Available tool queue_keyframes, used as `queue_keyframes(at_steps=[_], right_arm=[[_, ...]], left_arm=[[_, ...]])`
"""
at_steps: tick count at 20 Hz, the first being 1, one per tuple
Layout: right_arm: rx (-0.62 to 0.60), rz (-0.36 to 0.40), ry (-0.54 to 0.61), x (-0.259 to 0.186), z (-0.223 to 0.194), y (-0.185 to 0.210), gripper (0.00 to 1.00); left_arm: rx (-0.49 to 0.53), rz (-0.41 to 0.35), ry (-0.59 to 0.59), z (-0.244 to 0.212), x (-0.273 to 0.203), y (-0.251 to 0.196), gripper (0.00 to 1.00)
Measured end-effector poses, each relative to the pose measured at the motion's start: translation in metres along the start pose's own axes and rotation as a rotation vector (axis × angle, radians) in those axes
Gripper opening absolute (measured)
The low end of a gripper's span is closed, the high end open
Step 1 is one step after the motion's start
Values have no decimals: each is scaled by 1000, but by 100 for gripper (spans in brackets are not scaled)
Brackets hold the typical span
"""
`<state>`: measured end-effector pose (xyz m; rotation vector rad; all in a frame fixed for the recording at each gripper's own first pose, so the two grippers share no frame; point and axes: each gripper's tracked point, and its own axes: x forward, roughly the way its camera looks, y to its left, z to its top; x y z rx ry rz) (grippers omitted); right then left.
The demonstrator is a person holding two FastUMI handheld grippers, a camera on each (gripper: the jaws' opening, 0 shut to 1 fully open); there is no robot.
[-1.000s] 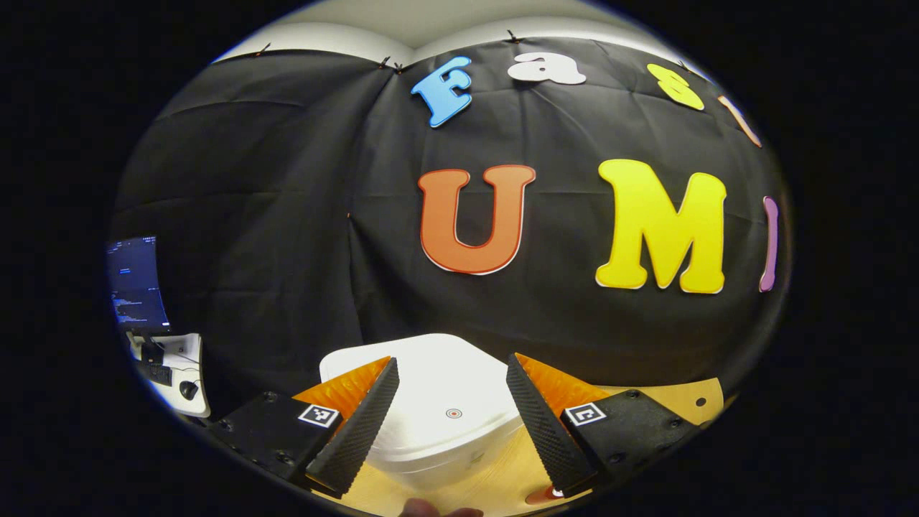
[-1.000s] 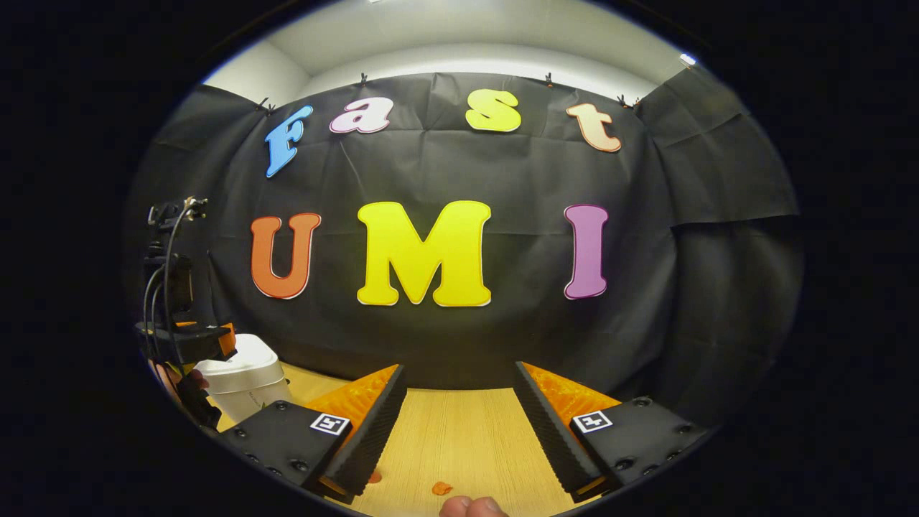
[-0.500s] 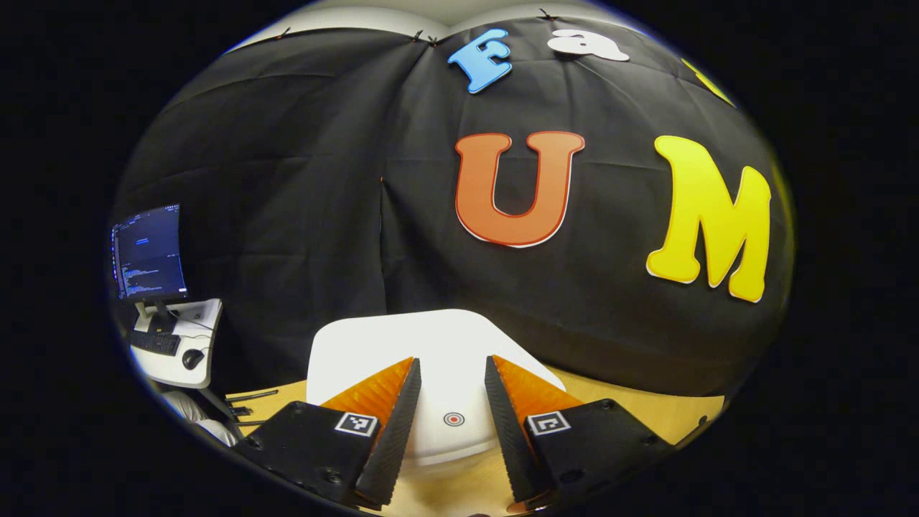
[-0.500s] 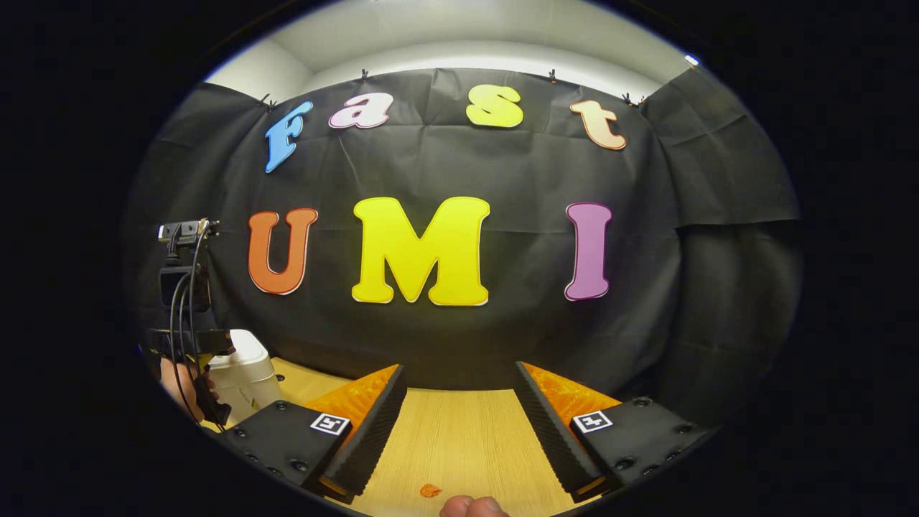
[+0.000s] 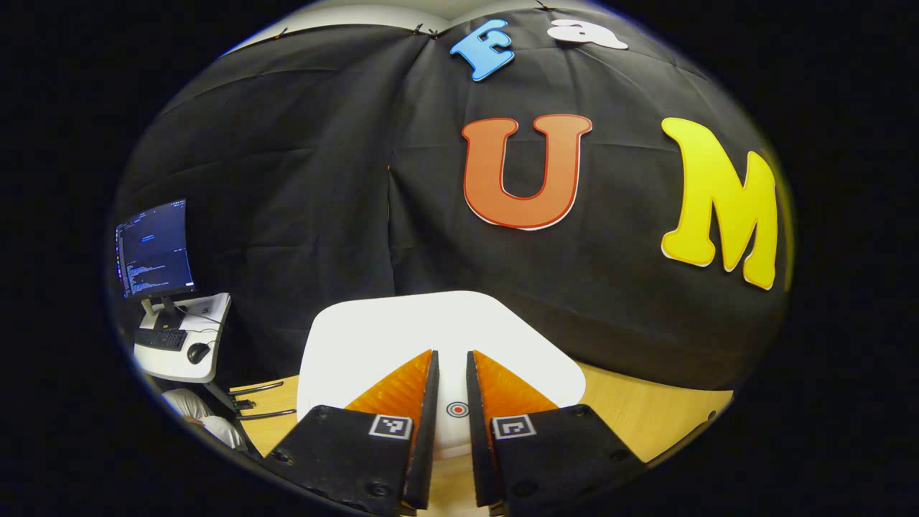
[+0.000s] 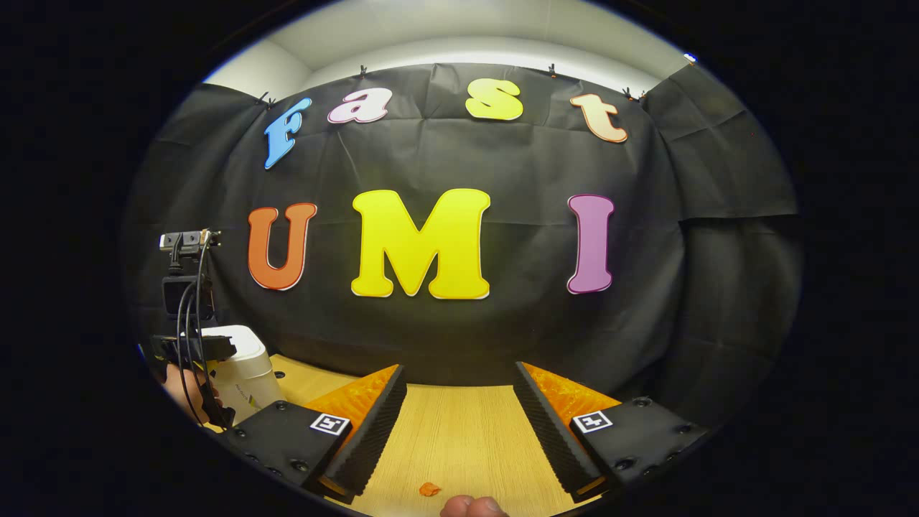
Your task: Press the lid of the desktop garbage bin to open it, pick up the crumpled paper on the desktop and throw it into the bin, then pick up the pop can on the desktop and drop it into the bin, and finally close the garbage bin lid.
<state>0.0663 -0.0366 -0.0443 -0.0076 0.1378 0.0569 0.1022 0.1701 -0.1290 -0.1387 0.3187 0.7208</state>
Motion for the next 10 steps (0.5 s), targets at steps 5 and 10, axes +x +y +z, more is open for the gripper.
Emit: queue_keyframes(at_steps=[5, 10], right_arm=[[11, -3, -1, -3, 0, -2, 96], [26, -32, -23, -12, 6, -13, 96]], left_arm=[[19, 12, -36, 5, 0, 3, 18], [31, -81, -38, 13, -9, -3, 23]])
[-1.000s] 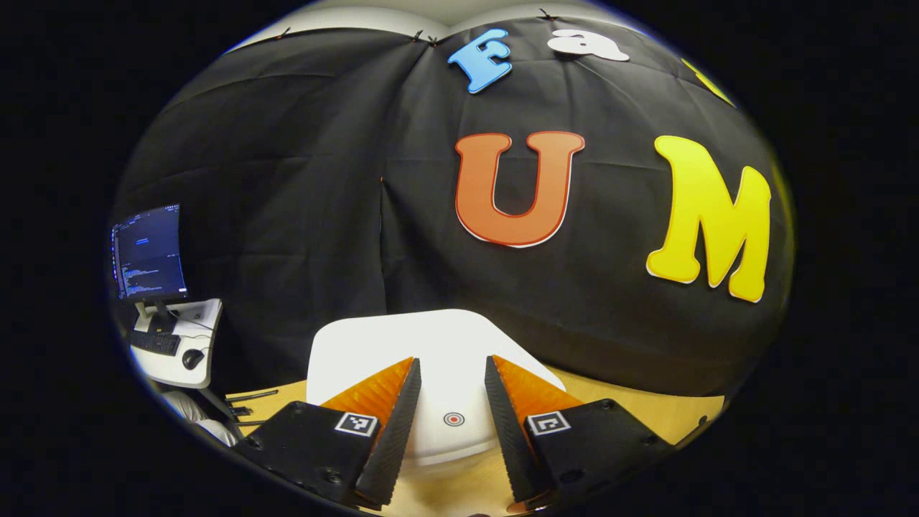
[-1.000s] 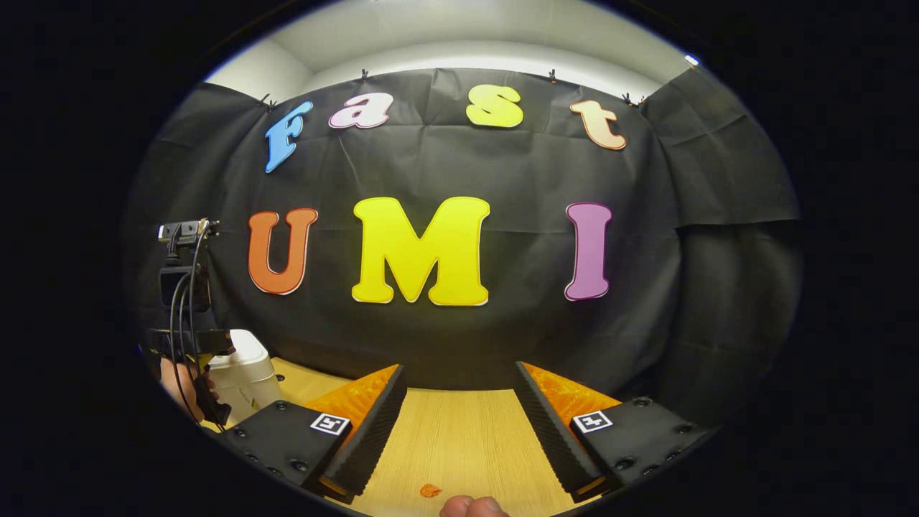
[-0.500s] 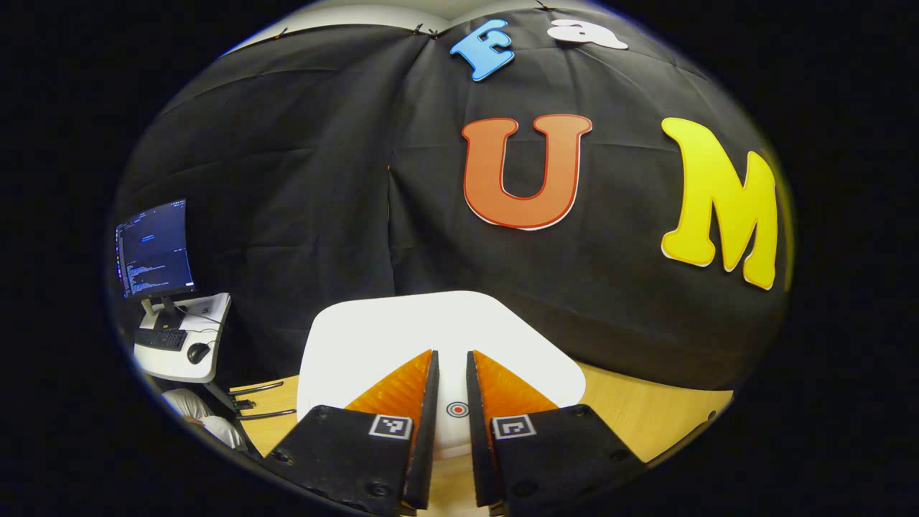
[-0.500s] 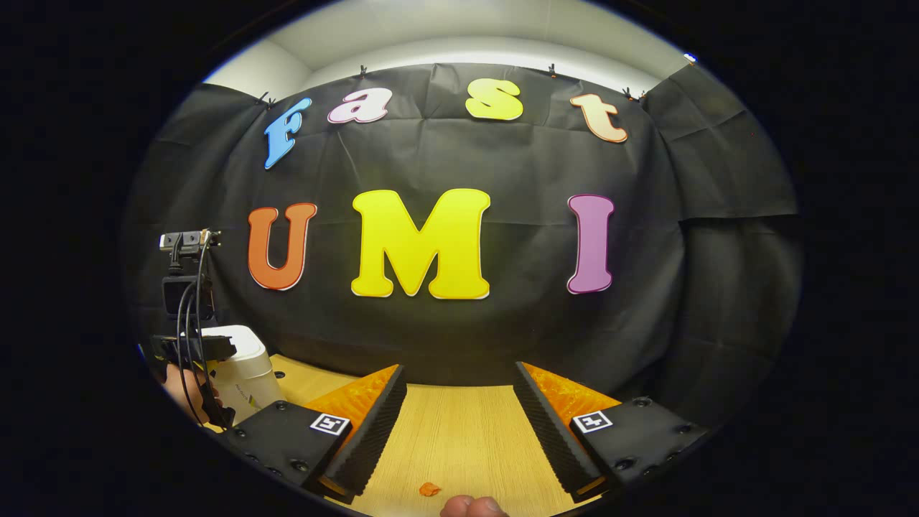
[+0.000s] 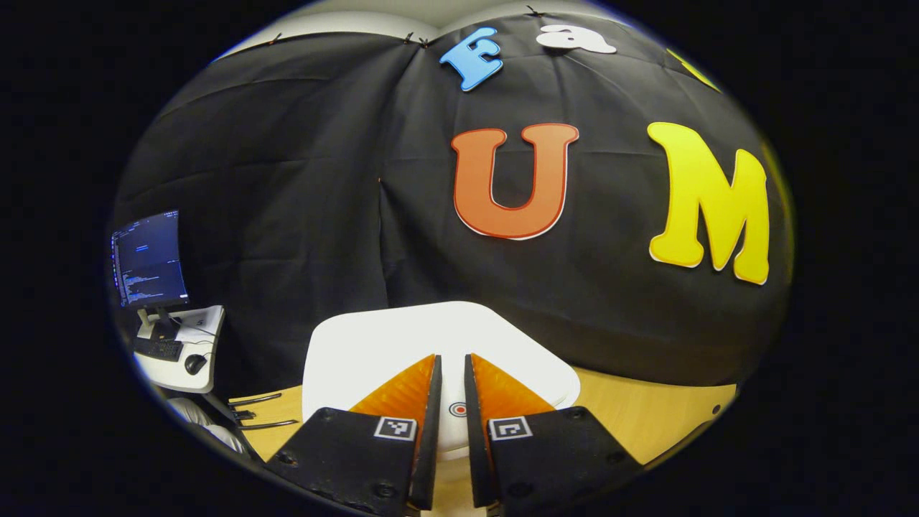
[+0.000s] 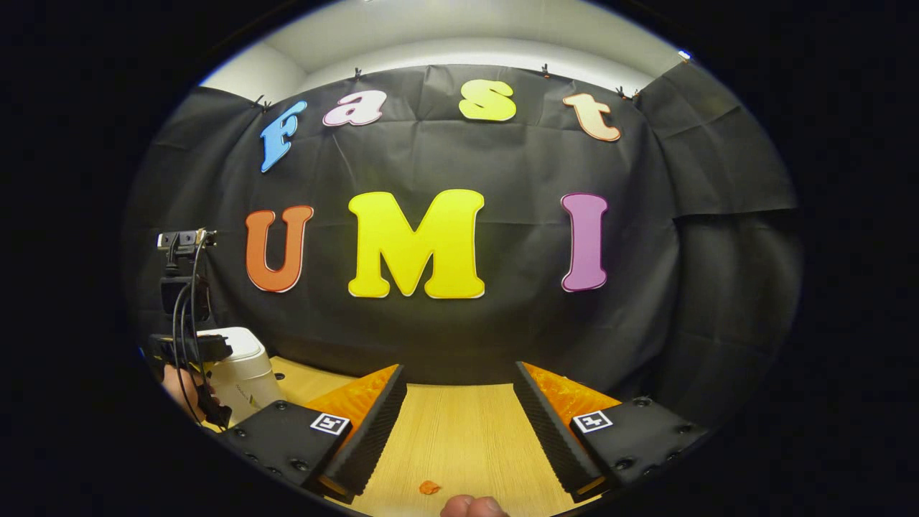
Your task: Press the lid of the desktop garbage bin to open it, pick up the crumpled paper on the desktop and throw it into the bin, then pick up the pop can on the desktop and drop it into the bin, and finally close the garbage bin lid.
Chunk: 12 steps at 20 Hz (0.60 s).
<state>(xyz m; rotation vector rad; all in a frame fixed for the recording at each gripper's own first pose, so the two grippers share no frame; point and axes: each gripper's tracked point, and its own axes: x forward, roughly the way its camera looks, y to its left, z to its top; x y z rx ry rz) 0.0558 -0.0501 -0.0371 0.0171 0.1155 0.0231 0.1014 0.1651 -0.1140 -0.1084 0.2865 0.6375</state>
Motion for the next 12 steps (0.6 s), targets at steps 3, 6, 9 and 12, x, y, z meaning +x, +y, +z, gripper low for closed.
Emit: queue_keyframes(at_steps=[3, 6, 9, 12], right_arm=[[4, -15, -2, -7, 2, -1, 96], [9, -15, -13, -16, 5, 2, 96], [11, -18, -28, -23, 10, 5, 96], [6, -22, -46, -30, 15, 6, 96]], left_arm=[[37, -30, -58, 22, -12, 0, 38], [71, -62, -129, 47, -21, -2, 45], [99, -94, -188, 70, -33, -4, 46], [114, -155, -241, 89, -48, -13, 47]])
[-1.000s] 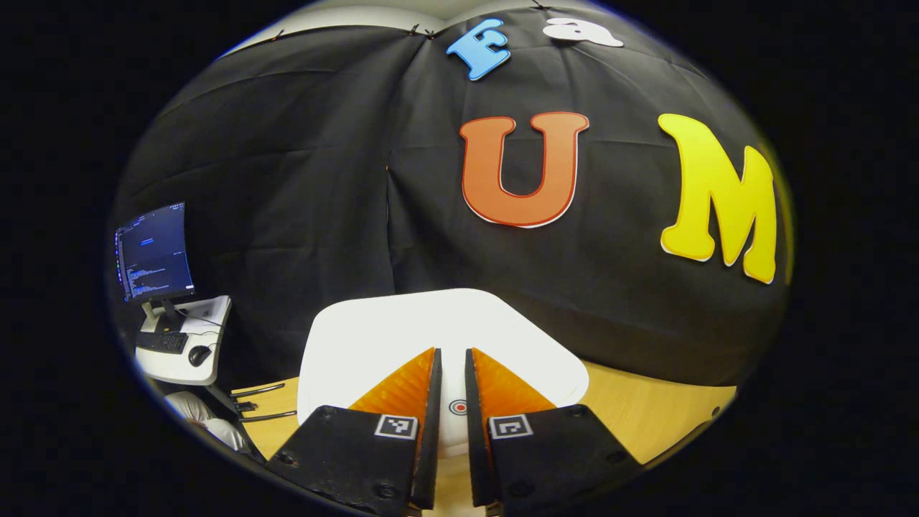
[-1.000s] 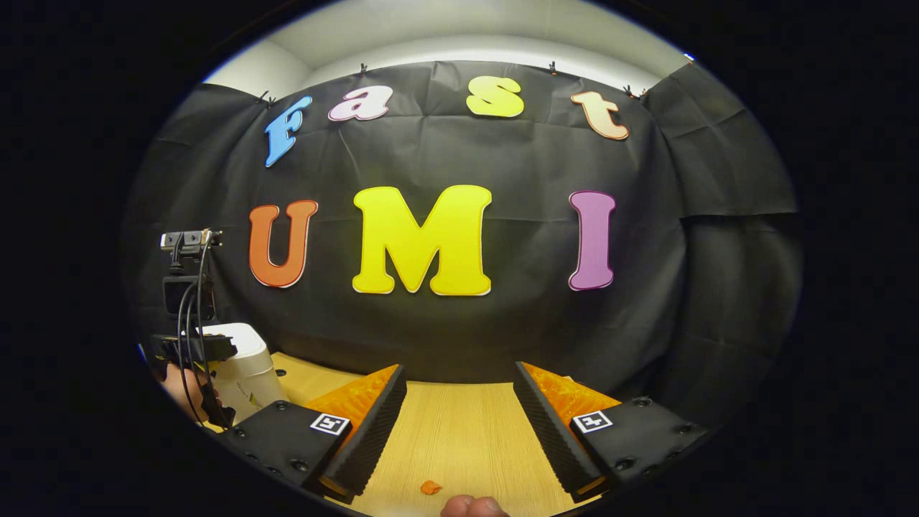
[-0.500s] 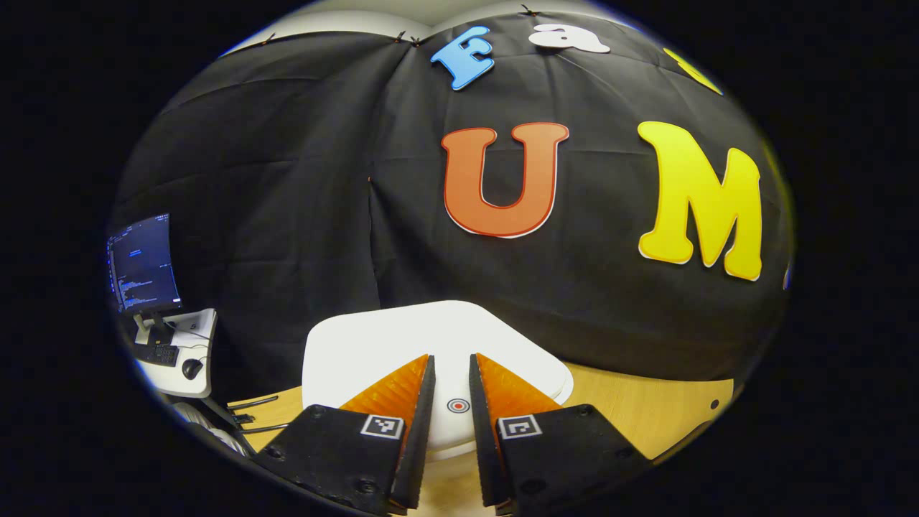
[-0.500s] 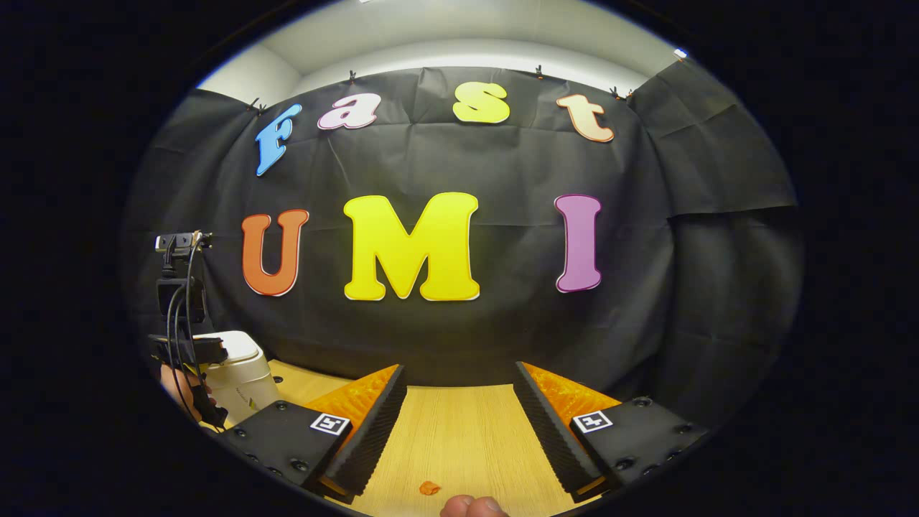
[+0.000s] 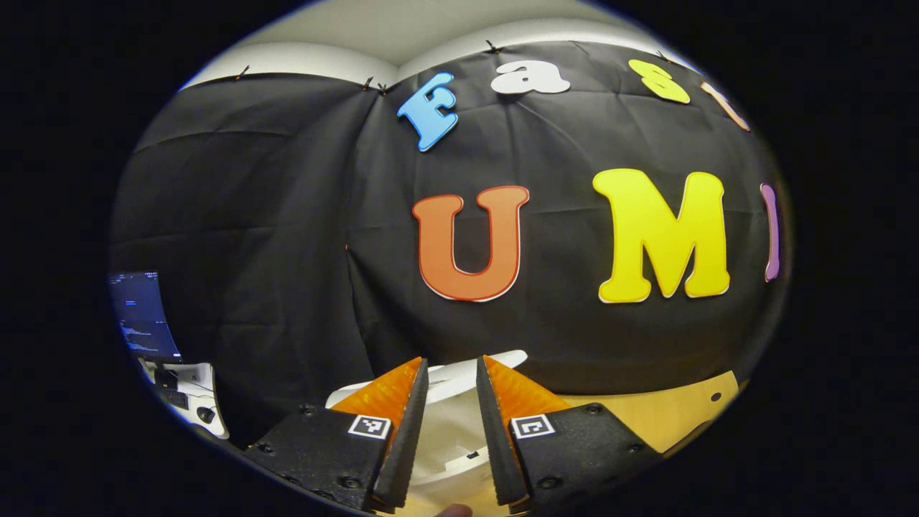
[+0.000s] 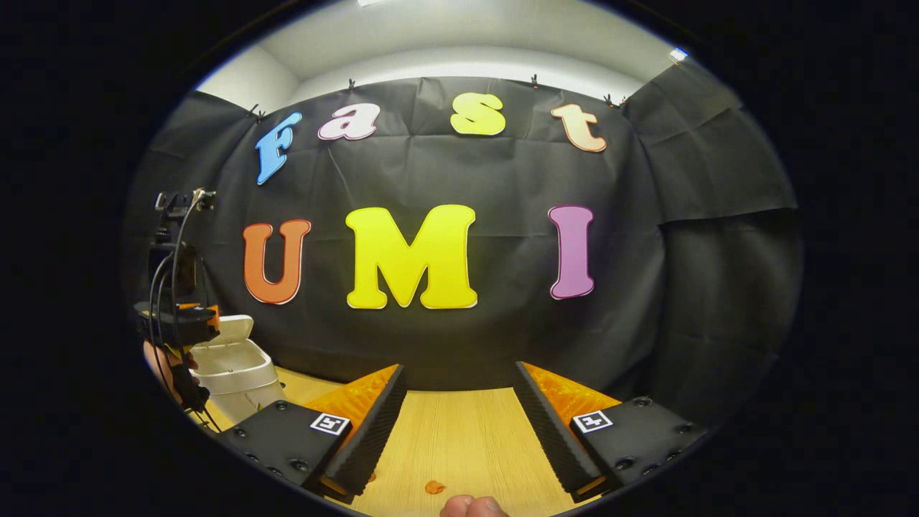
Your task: Press the lid of the desktop garbage bin to open it, pick up the crumpled paper on the desktop and throw it into the bin, then pick up the pop can on the desktop and drop it into the bin, and finally close the garbage bin lid.
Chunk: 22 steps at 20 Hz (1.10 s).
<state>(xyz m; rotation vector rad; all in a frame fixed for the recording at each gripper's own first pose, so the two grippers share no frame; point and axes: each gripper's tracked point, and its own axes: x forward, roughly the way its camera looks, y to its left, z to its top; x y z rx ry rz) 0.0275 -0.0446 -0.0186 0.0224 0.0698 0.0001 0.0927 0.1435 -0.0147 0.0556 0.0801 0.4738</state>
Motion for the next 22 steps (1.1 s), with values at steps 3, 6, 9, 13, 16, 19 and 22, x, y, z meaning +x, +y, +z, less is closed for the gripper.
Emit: queue_keyframes(at_steps=[3, 6, 9, 13, 16, 19, 22], right_arm=[[0, -11, -12, -5, 3, -1, 96], [-4, -19, -18, -11, 5, -1, 96], [-10, -31, -30, -17, 9, -2, 96], [-15, -41, -47, -23, 14, -2, 96], [-19, -40, -53, -27, 16, 0, 96], [-25, -44, -58, -28, 17, -3, 96], [-23, -45, -52, -30, 13, -7, 96]], left_arm=[[7, -51, -44, 18, -12, -4, 87], [0, -103, -59, 27, -25, -12, 87], [-24, -168, -68, 35, -40, -20, 89], [-47, -242, -79, 38, -59, -32, 91], [-69, -331, -85, 38, -73, -46, 92], [-75, -409, -95, 34, -93, -57, 93], [-110, -474, -102, 30, -114, -67, 94]])
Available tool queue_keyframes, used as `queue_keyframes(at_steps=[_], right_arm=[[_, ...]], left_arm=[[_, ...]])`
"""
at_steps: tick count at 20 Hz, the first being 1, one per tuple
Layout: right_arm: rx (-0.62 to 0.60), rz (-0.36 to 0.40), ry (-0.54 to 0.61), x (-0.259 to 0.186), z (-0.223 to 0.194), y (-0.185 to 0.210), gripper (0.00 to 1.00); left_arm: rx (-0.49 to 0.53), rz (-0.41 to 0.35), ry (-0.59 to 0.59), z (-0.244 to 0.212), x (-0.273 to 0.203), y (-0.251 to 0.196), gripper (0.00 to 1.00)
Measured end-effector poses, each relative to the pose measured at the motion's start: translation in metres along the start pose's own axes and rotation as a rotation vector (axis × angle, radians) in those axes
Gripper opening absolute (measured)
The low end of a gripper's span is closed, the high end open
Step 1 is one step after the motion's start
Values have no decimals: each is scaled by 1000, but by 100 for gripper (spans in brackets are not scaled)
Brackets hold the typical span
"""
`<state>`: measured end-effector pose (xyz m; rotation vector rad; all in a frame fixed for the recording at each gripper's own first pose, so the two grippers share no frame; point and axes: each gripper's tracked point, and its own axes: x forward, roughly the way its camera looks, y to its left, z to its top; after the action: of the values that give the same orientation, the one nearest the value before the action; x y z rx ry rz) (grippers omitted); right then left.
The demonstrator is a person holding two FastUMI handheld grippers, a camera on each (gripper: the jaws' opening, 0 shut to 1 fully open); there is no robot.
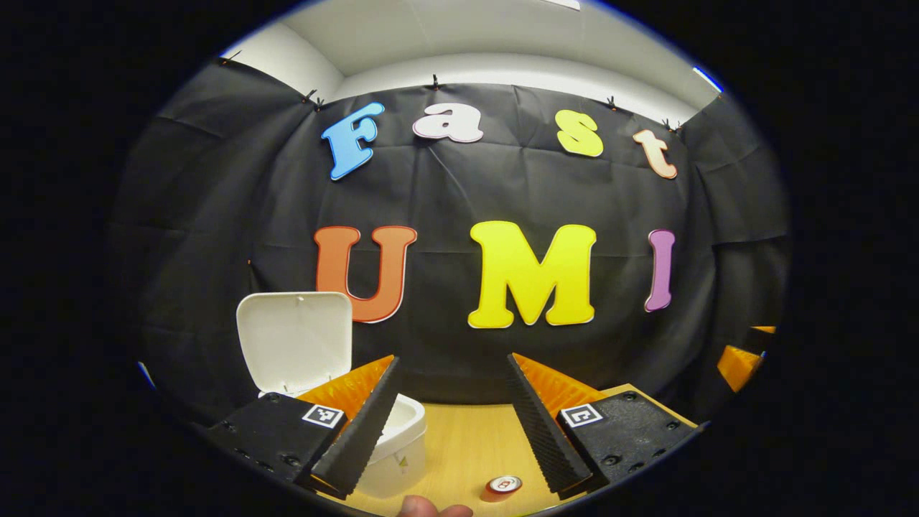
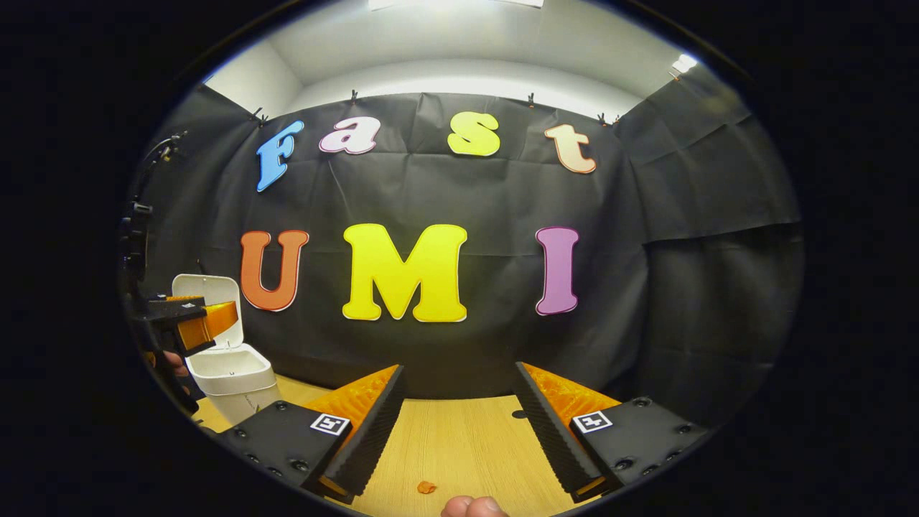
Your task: Press the lid of the desktop garbage bin to open it, pick up the crumpled paper on the desktop and throw it into the bin, then pick up the pop can on the desktop and drop it into the bin, and finally close the garbage bin lid.
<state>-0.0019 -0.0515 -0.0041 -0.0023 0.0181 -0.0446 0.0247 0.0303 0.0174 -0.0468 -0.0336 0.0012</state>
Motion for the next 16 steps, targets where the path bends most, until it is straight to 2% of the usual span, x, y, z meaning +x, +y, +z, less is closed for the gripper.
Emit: queue_keyframes(at_steps=[3, 8, 13, 16], right_arm=[[2, 17, 19, 0, -9, 1, 94], [-9, 72, 112, 2, -48, 7, 96], [-33, 99, 147, 7, -74, 9, 96], [-30, 118, 178, 10, -97, 10, 96]], left_arm=[[15, -34, 1, -6, -12, -13, 95], [60, -60, 9, -16, -30, -26, 94], [88, -58, 18, -23, -35, -29, 95], [71, -50, 36, -27, -42, -31, 94]])
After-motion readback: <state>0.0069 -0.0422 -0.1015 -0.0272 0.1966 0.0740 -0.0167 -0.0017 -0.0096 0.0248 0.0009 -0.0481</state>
